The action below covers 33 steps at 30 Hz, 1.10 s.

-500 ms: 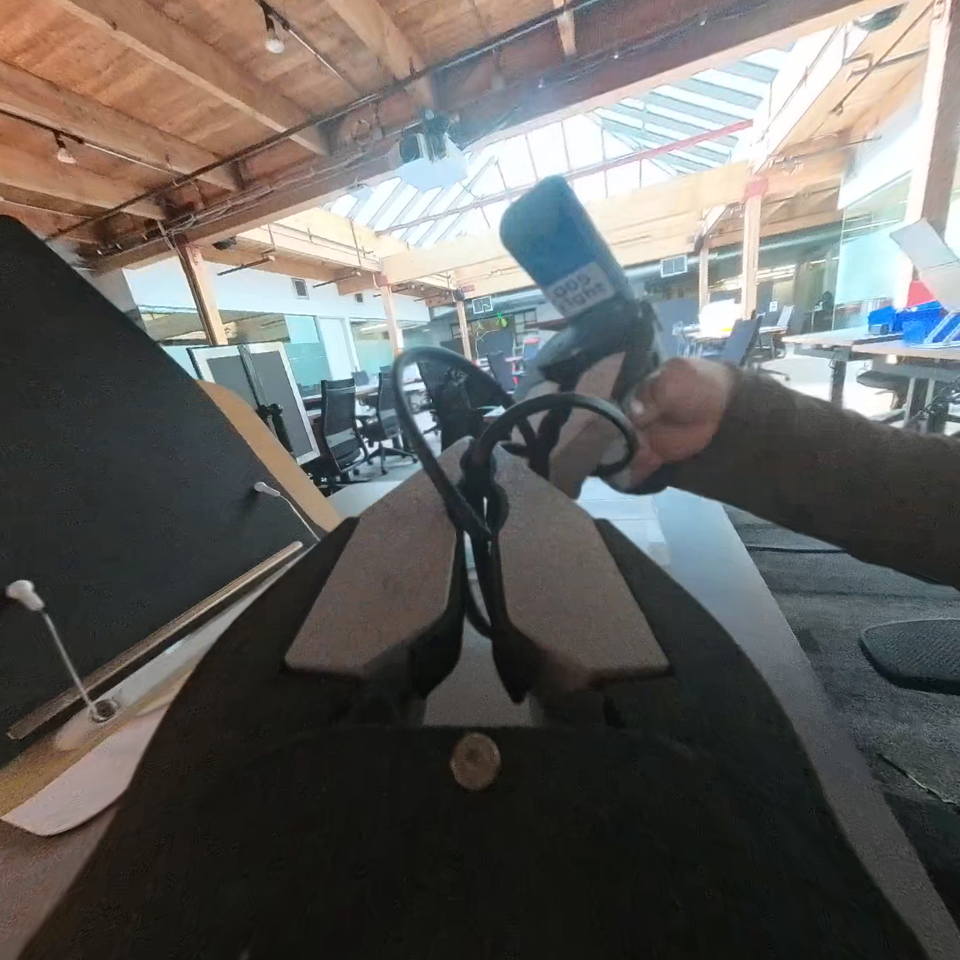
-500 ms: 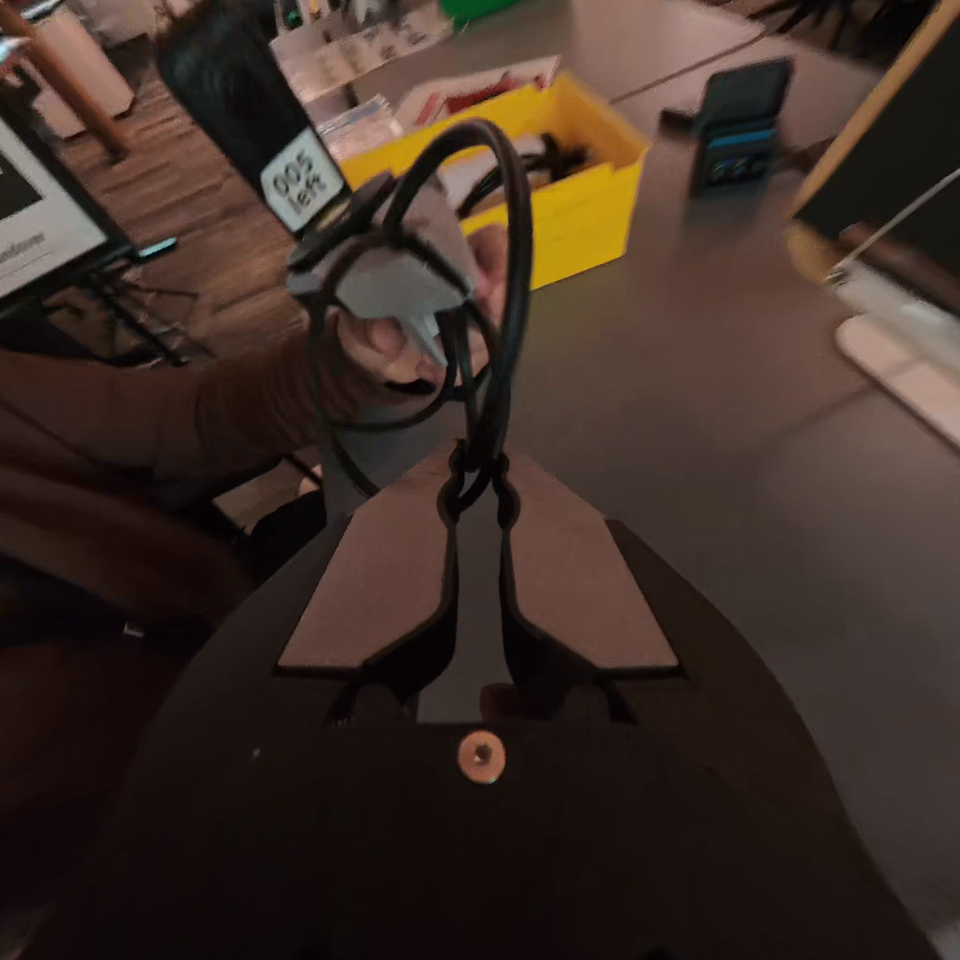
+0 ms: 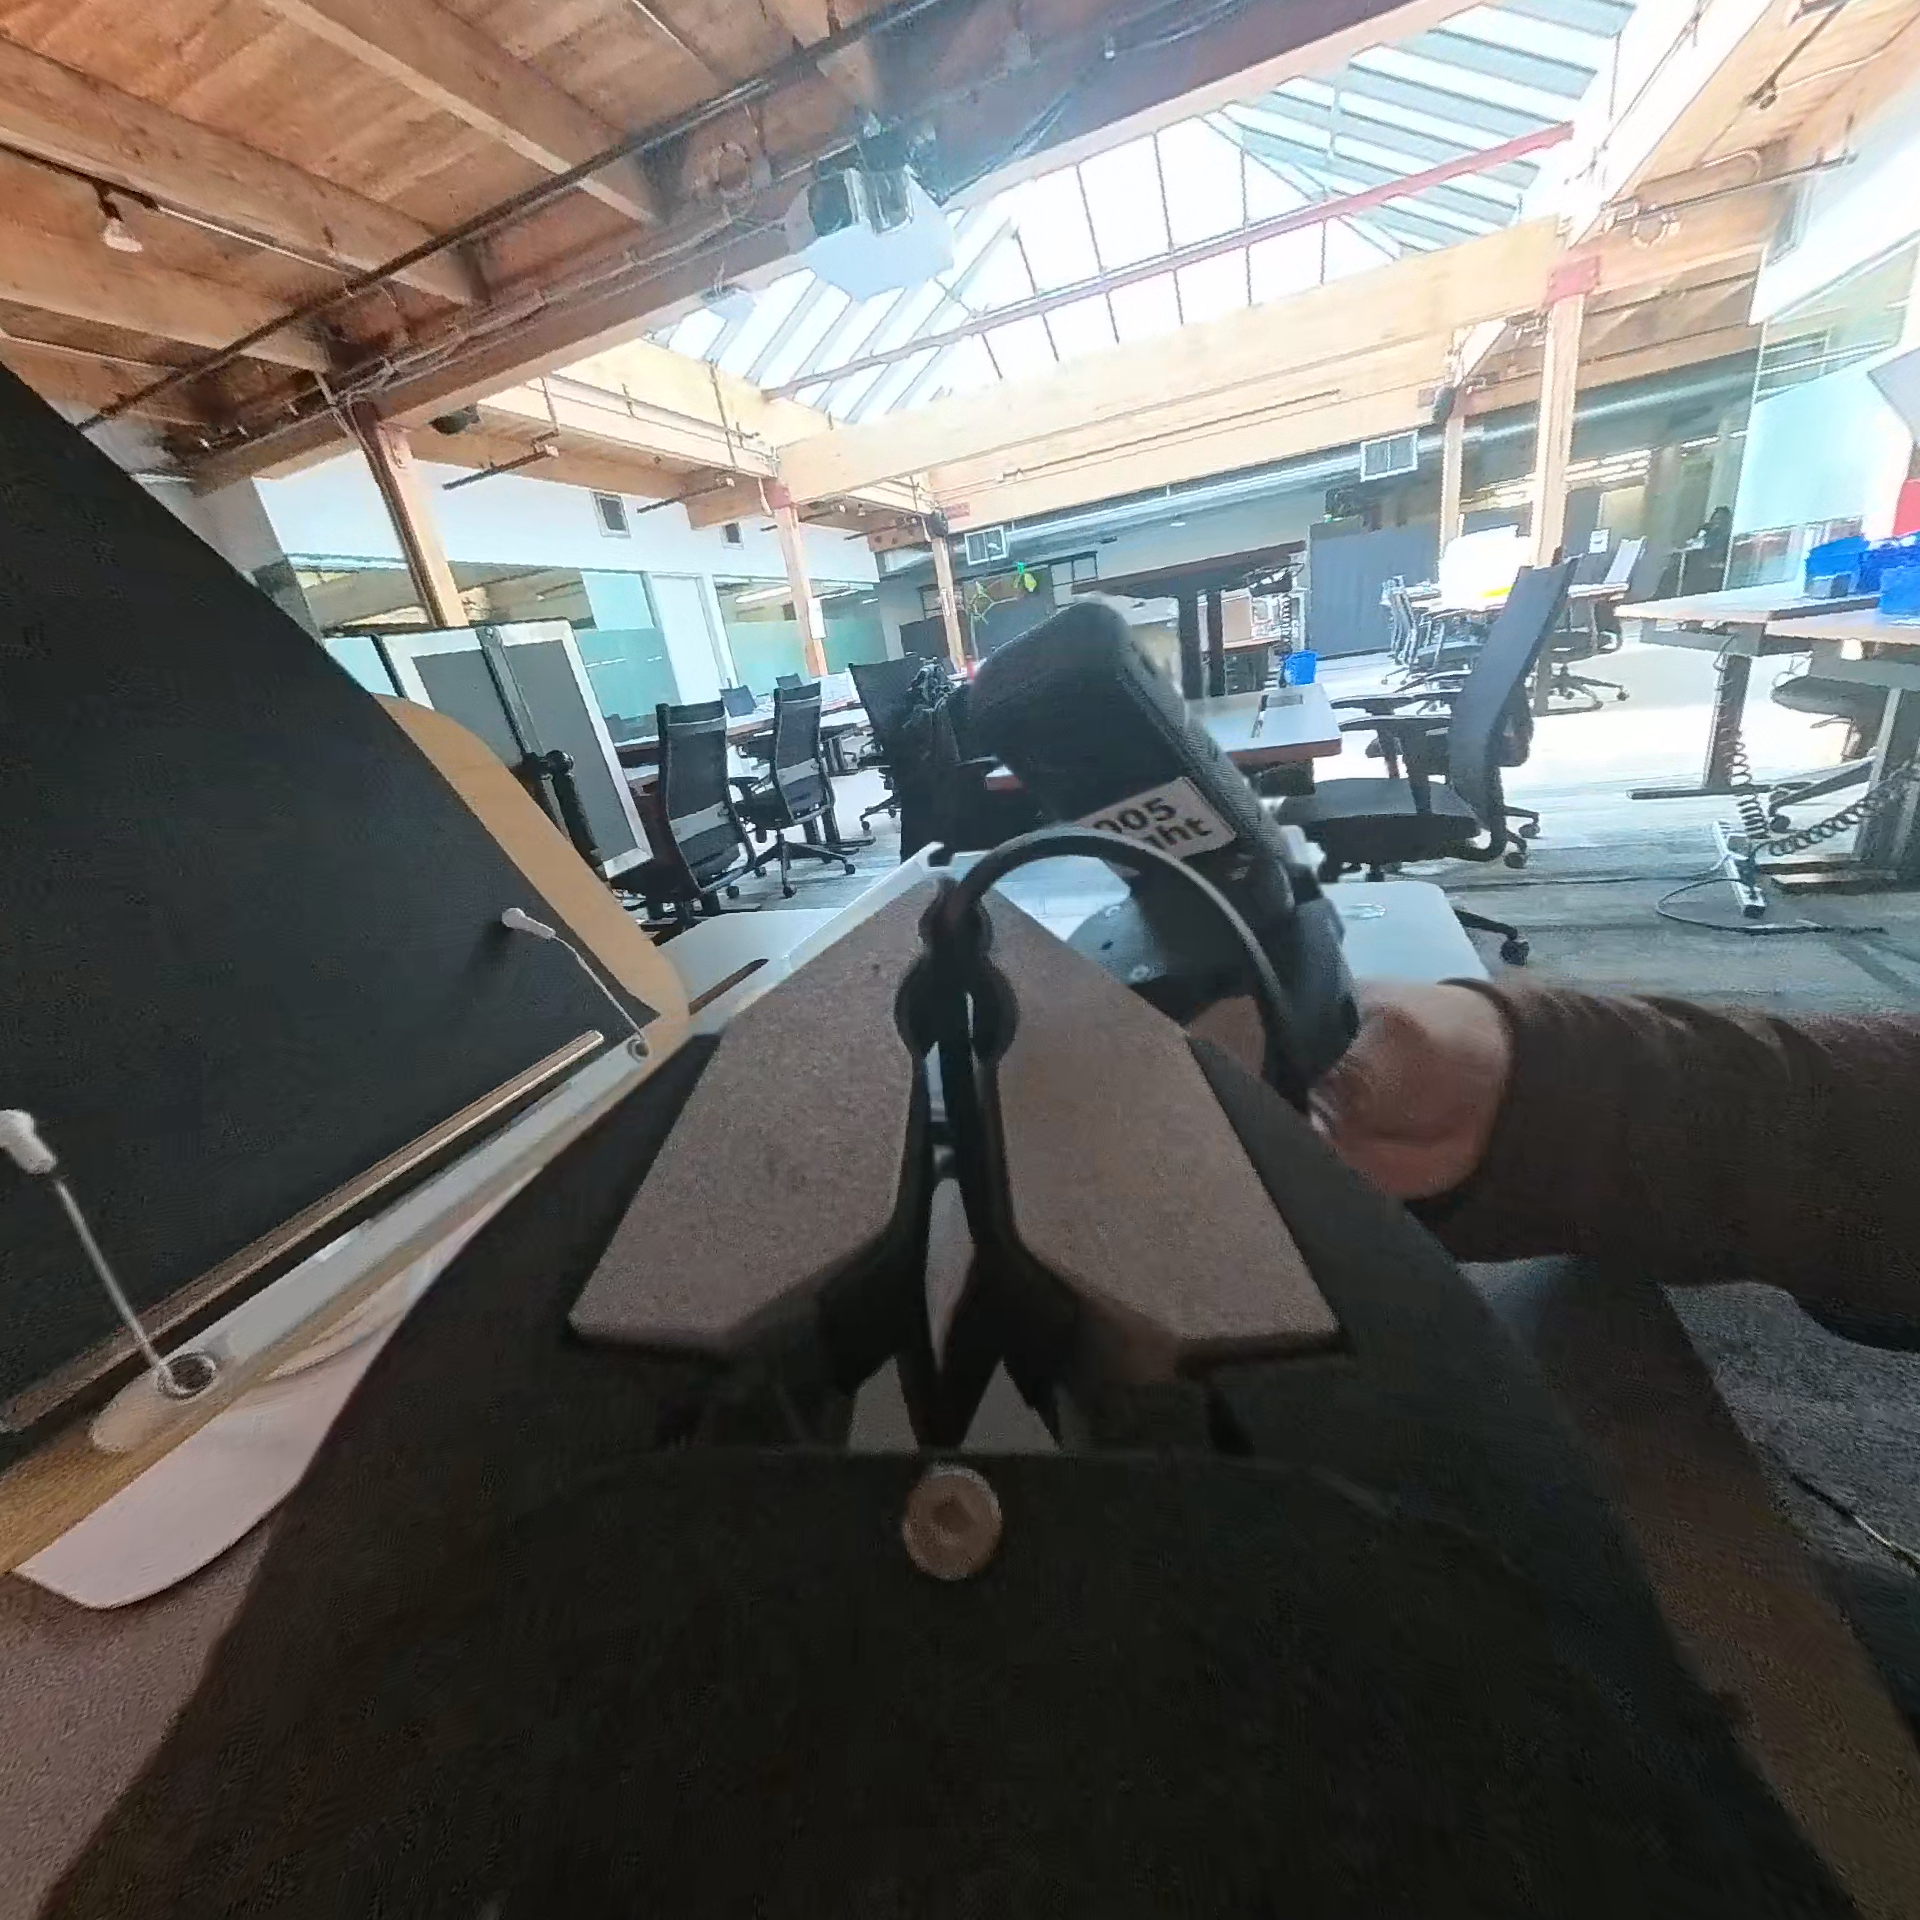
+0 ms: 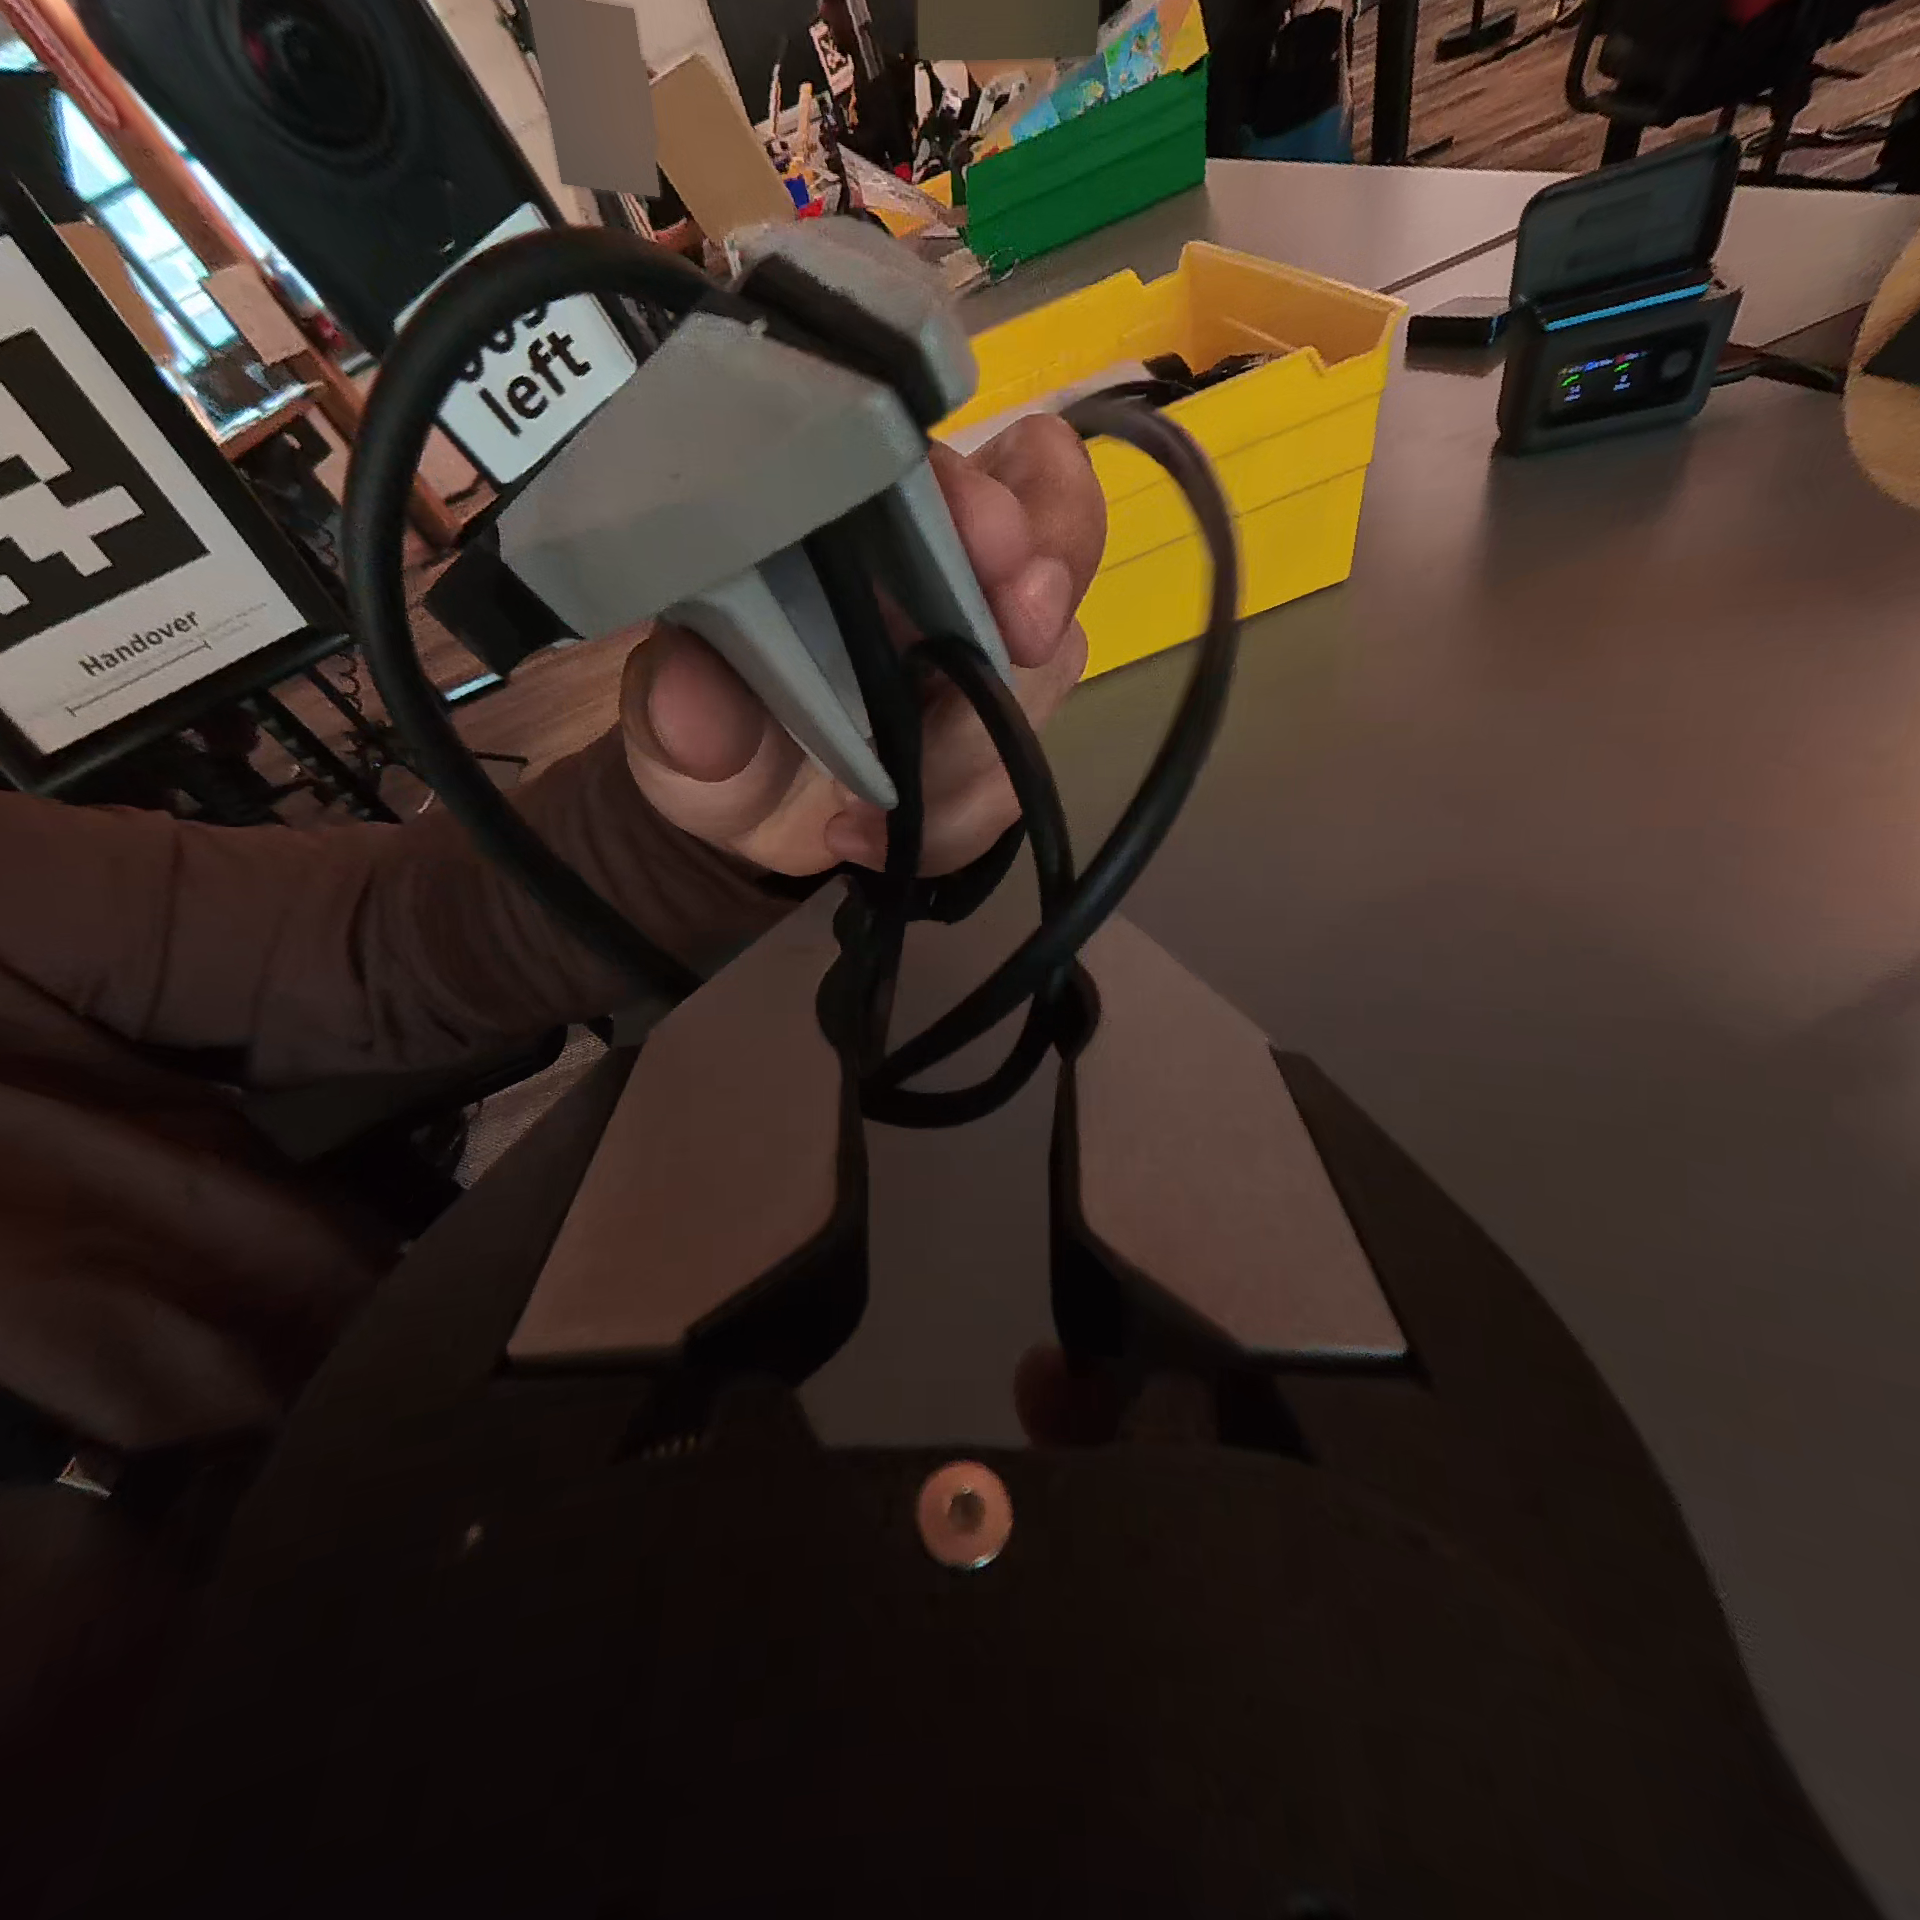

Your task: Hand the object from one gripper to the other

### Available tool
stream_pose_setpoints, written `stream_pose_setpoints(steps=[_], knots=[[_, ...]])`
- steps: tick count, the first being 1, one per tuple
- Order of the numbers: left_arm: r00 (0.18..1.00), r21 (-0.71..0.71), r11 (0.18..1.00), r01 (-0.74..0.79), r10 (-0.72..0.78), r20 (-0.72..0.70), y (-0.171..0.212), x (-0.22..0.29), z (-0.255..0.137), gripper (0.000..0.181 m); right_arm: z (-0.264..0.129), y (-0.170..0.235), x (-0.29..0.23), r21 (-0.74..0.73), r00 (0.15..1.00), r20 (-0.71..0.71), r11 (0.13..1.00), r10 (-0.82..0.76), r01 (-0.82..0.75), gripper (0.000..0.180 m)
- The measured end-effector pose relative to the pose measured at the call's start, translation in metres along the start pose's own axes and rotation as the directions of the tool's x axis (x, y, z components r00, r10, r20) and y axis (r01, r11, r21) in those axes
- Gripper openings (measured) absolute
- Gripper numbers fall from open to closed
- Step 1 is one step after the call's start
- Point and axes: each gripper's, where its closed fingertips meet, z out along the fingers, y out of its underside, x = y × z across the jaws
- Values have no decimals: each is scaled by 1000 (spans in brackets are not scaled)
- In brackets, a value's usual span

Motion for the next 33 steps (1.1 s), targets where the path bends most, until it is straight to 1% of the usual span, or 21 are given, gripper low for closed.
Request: stream_pose_setpoints(steps=[3, 4, 5, 7, 11, 14, 15, 16, 17, 19, 21, 24, 27, 30, 31, 33], knots=[[999, 0, 1000, 2, -2, 32, 1, -6, -1, 0, 3, -3, -3, 21, 1000, 11, 1000, -4, 4, 30], [999, 7, 1000, 6, -6, 37, 1, -7, -1, 0, 3, -3, -4, 24, 1000, 13, 1000, -1, 1, 26], [999, 11, 1000, 3, -3, 37, 0, -7, -1, 0, 2, -3, -4, 22, 1000, 6, 1000, -10, 10, 12], [999, 11, 1000, -18, 18, 46, -1, -8, -2, 0, -1, -5, 2, 25, 999, -41, 999, -29, 31, 1], [997, 50, 999, -8, 4, 71, -11, -14, -8, 0, -11, -11, 5, 26, 995, -90, 998, -47, 49, 1], [998, 77, 996, 46, -50, 46, -15, -14, -12, 2, -23, -16, 10, -11, 985, -160, 997, -72, 71, 1], [996, 74, 995, 72, -75, 39, -13, -15, -12, 15, -29, -19, 12, -32, 980, -184, 997, -82, 77, 1], [994, 71, 992, 100, -103, 41, -12, -18, -12, 34, -37, -22, 14, -53, 975, -205, 995, -89, 80, 1], [991, 65, 990, 124, -127, 48, -11, -21, -13, 47, -46, -27, 18, -74, 968, -231, 994, -93, 78, 0], [987, 53, 988, 142, -145, 68, -9, -29, -15, 52, -69, -40, 27, -110, 947, -302, 991, -109, 79, 0], [984, 78, 985, 152, -159, 80, -12, -35, -20, 57, -99, -59, 41, -153, 912, -386, 984, -141, 87, 0], [979, 102, 979, 175, -184, 86, -14, -41, -25, 51, -150, -93, 60, -181, 853, -495, 980, -164, 84, 0], [980, 63, 984, 165, -171, 105, -5, -44, -23, 47, -209, -116, 90, -235, 749, -631, 970, -203, 66, 0], [976, 8, 982, 188, -188, 109, 9, -43, -17, 50, -262, -111, 123, -259, 659, -732, 965, -175, -32, 0], [975, -12, 981, 195, -192, 116, 15, -44, -15, 53, -277, -102, 134, -276, 627, -760, 958, -173, -71, 0], [974, -69, 978, 195, -185, 131, 27, -44, -11, 57, -299, -67, 155, -323, 597, -789, 925, -147, -199, 1]])
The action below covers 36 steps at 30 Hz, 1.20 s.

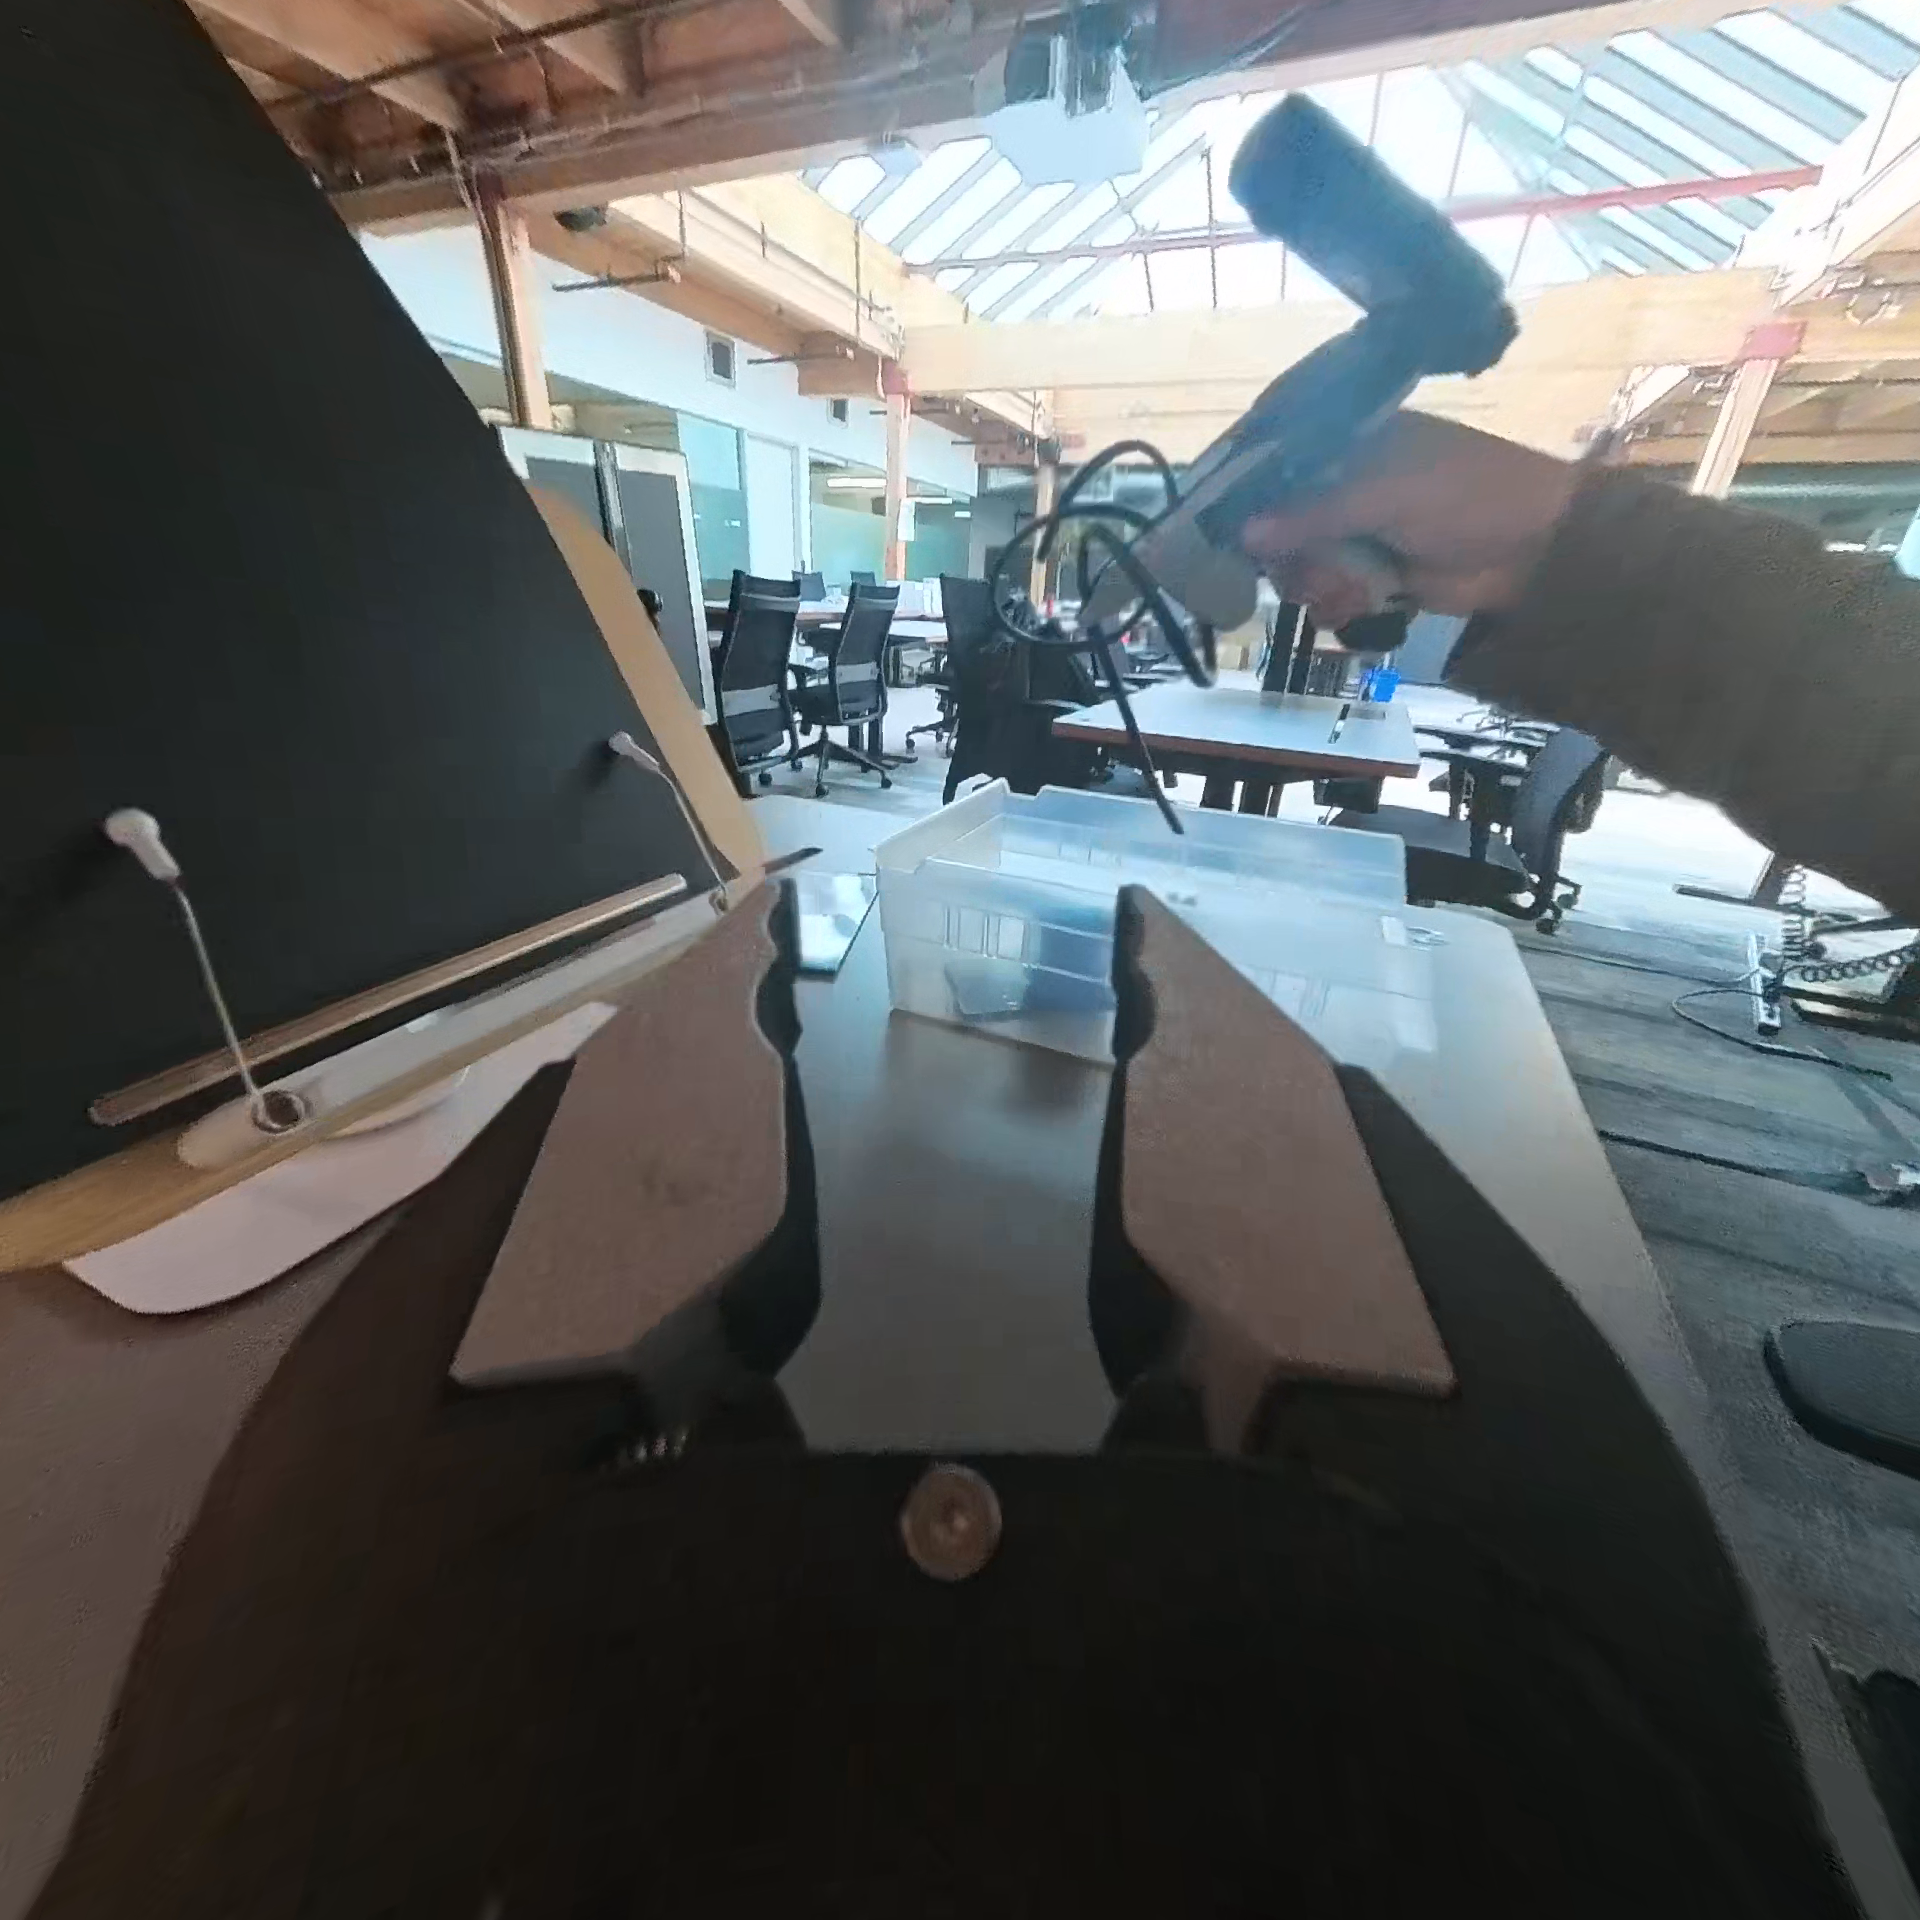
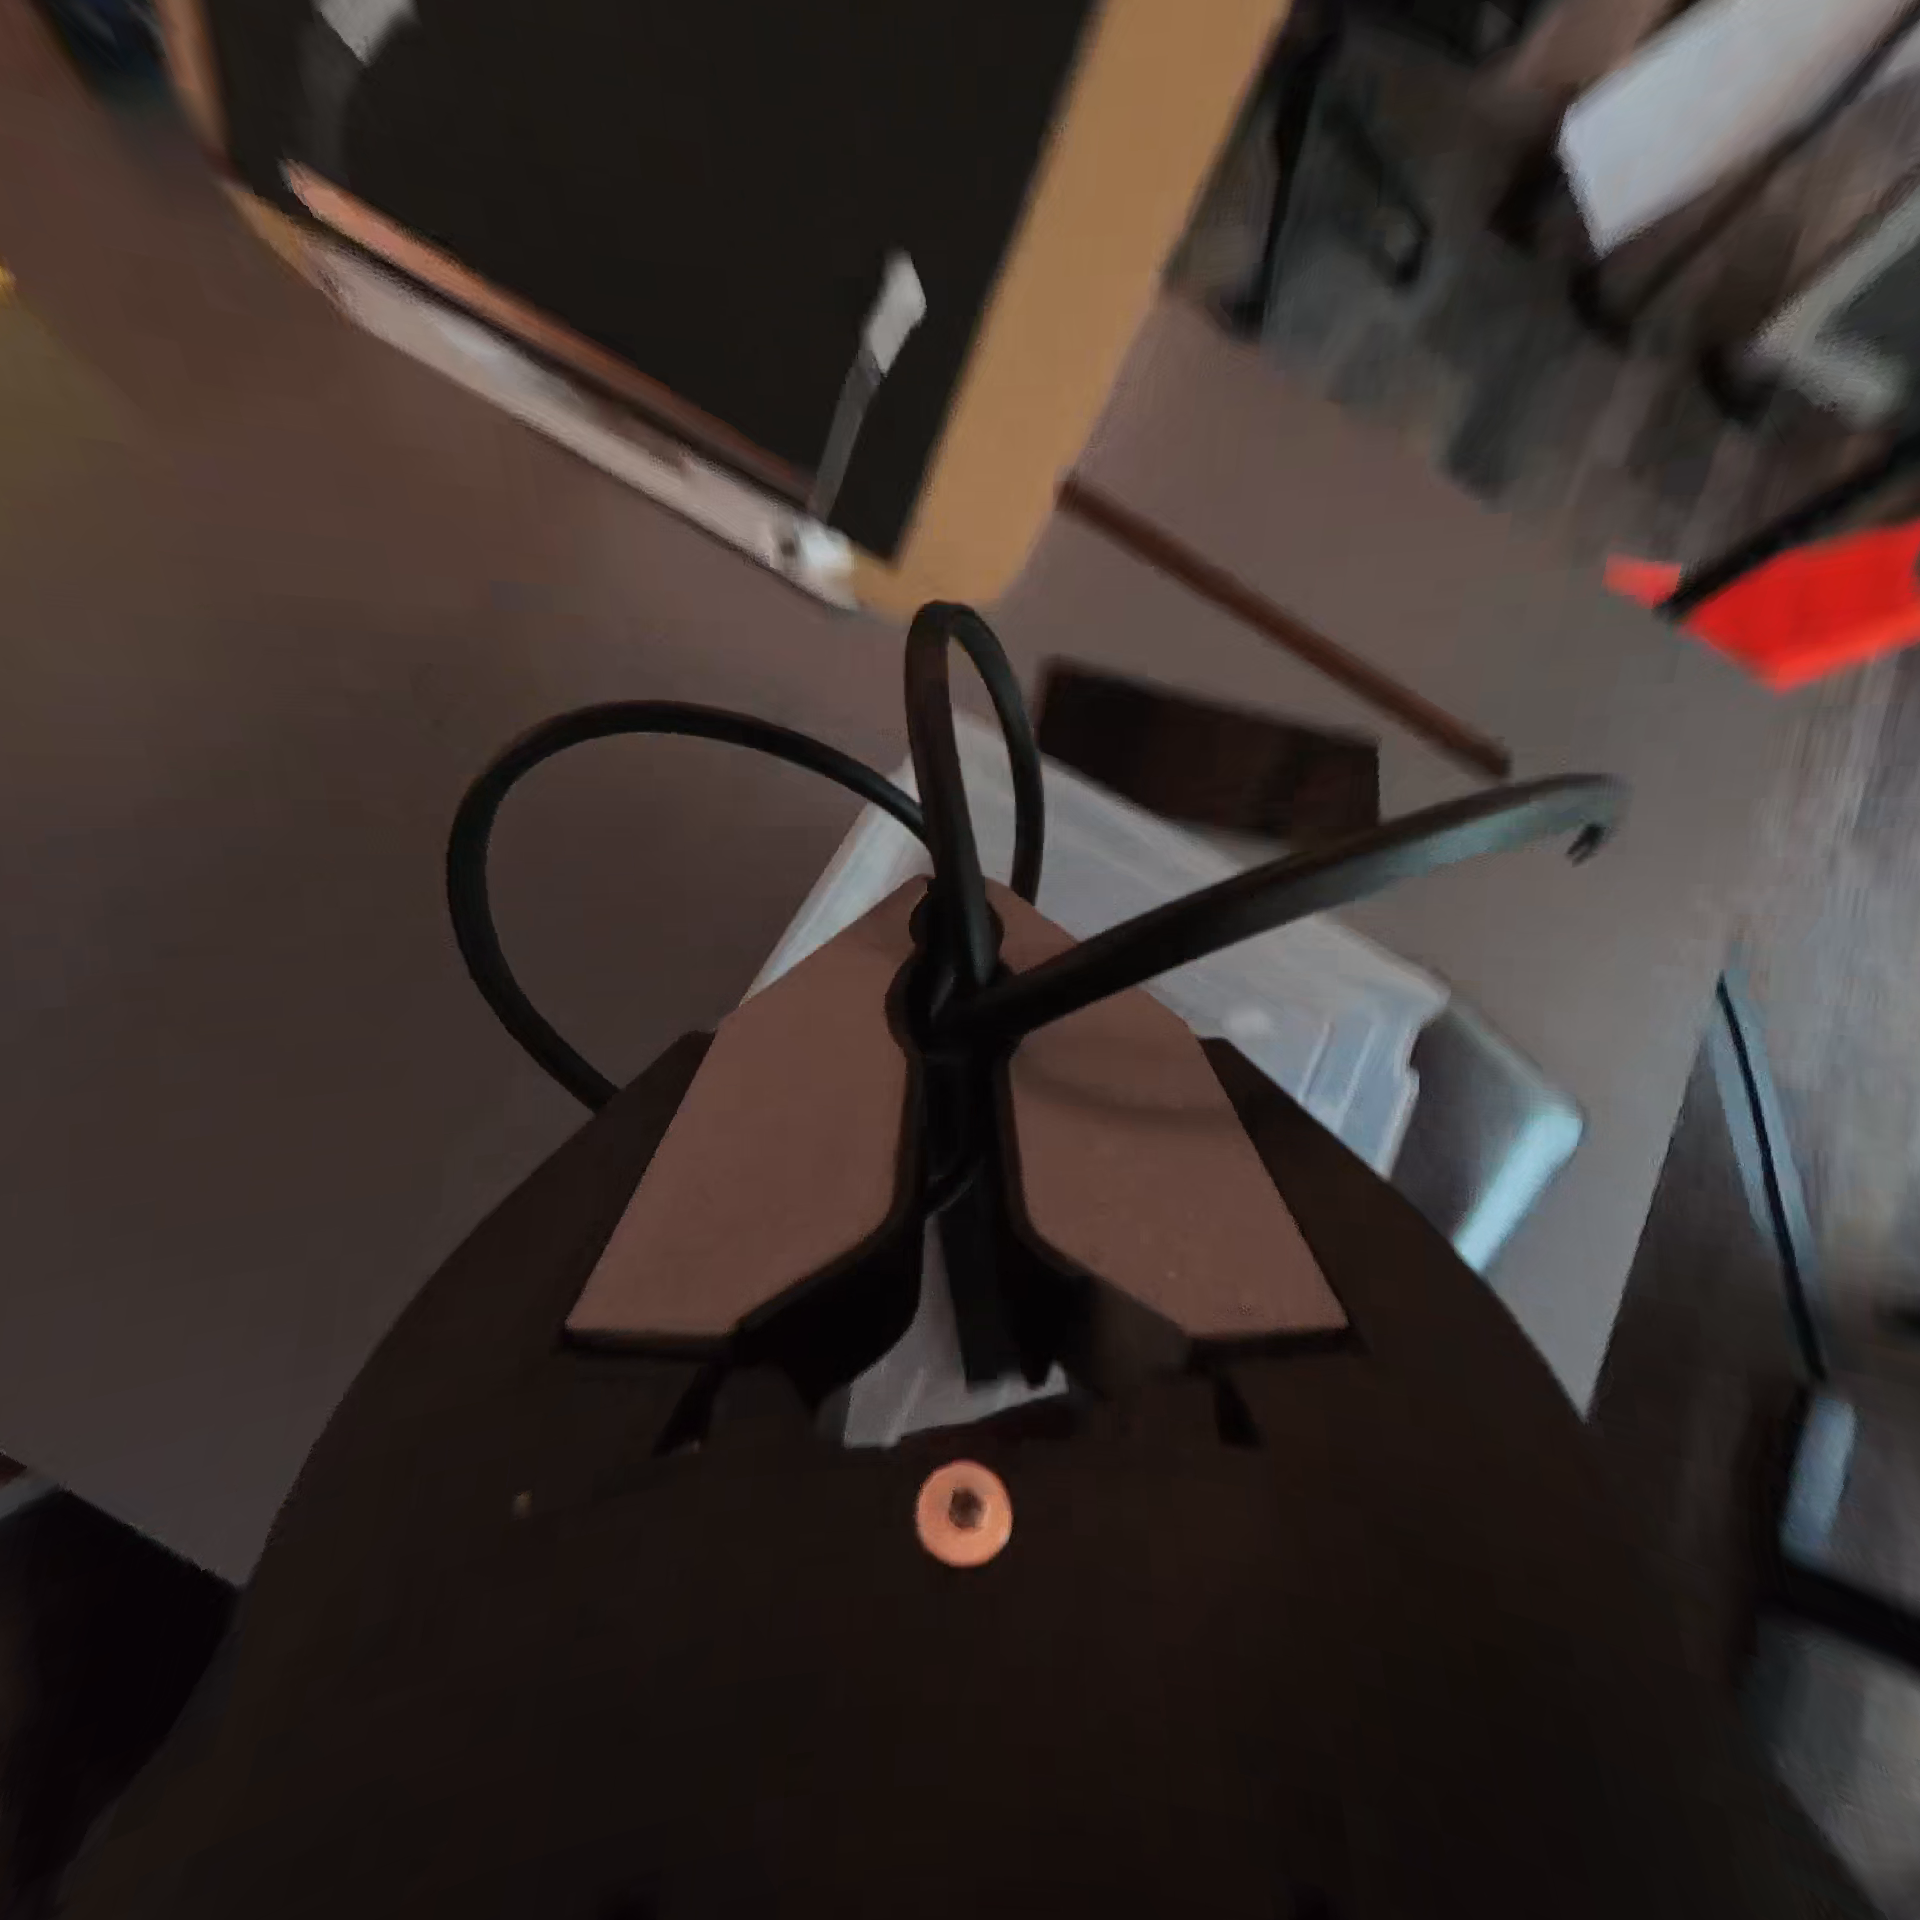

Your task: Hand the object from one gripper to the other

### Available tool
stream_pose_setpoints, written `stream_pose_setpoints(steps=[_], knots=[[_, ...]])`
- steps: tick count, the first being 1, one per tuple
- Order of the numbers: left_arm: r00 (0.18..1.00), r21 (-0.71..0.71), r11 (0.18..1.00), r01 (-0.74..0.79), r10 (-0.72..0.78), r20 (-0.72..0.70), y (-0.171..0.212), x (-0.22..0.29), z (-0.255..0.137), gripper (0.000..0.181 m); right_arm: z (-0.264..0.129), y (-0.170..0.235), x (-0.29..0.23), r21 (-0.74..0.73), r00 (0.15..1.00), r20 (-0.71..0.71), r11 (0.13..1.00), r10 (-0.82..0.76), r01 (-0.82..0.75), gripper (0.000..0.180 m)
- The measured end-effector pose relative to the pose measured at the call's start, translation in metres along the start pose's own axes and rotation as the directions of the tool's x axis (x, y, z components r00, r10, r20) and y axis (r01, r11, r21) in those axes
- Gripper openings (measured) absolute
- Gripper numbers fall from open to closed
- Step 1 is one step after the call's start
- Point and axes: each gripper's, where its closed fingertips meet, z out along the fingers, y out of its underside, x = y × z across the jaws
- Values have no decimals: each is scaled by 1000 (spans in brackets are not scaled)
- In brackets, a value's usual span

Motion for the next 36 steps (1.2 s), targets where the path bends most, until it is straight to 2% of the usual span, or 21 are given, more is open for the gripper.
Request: stream_pose_setpoints(steps=[3, 6, 8, 10, 12, 15, 17, 18, 20, 24, 26, 29, 32, 34, 35, 36], knots=[[1000, -85, 996, -12, 14, 20, 18, -3, 6, 60, 38, 81, 23, -315, 998, -35, 947, 57, -65, 10], [999, -146, 989, -30, 36, 36, 33, -5, 10, 61, 51, 163, 28, -649, 1000, -28, 760, -9, -11, 19], [998, -172, 984, -43, 52, 47, 39, -7, 11, 60, 45, 181, 44, -746, 990, -71, 665, -124, 30, 34], [997, -179, 983, -40, 50, 51, 41, -8, 12, 60, 41, 163, 55, -705, 981, -133, 710, -144, 8, 35], [998, -180, 983, -34, 44, 48, 42, -8, 12, 59, 36, 135, 53, -616, 987, -148, 787, -62, -42, 35], [998, -197, 980, -28, 39, 48, 46, -8, 13, 60, 25, 98, 53, -479, 986, -164, 872, 23, -100, 54], [998, -199, 980, -24, 35, 50, 48, -9, 13, 62, 19, 67, 42, -323, 986, -138, 936, 98, -138, 56], [998, -197, 980, -23, 35, 59, 48, -10, 14, 64, 17, 49, 29, -224, 986, -98, 962, 135, -154, 61], [993, -201, 979, -19, 42, 106, 49, -17, 14, 78, 11, 16, -7, -40, 982, -1, 981, 188, -188, 89], [986, -303, 953, 27, 24, 166, 72, -30, 13, 97, 16, -21, -122, 157, 936, 327, 970, 129, -188, 93], [978, -342, 939, 39, 35, 206, 82, -39, 10, 96, 32, -27, -173, 205, 899, 429, 960, 86, -189, 93], [963, -375, 926, 33, 71, 261, 91, -53, 5, 87, 74, -32, -217, 266, 893, 445, 942, 68, -204, 90], [951, -391, 920, 20, 102, 291, 94, -64, 1, 81, 125, -30, -228, 302, 924, 379, 939, 43, -167, 85], [955, -387, 921, 49, 70, 287, 96, -64, 3, 78, 154, -29, -226, 333, 943, 332, 932, 27, -143, 87], [955, -410, 910, 62, 65, 288, 100, -65, 2, 67, 162, -31, -226, 355, 936, 351, 921, 29, -162, 84], [955, -423, 904, 64, 67, 288, 103, -66, 3, 72, 171, -29, -224, 332, 931, 363, 927, 44, -174, 80]])
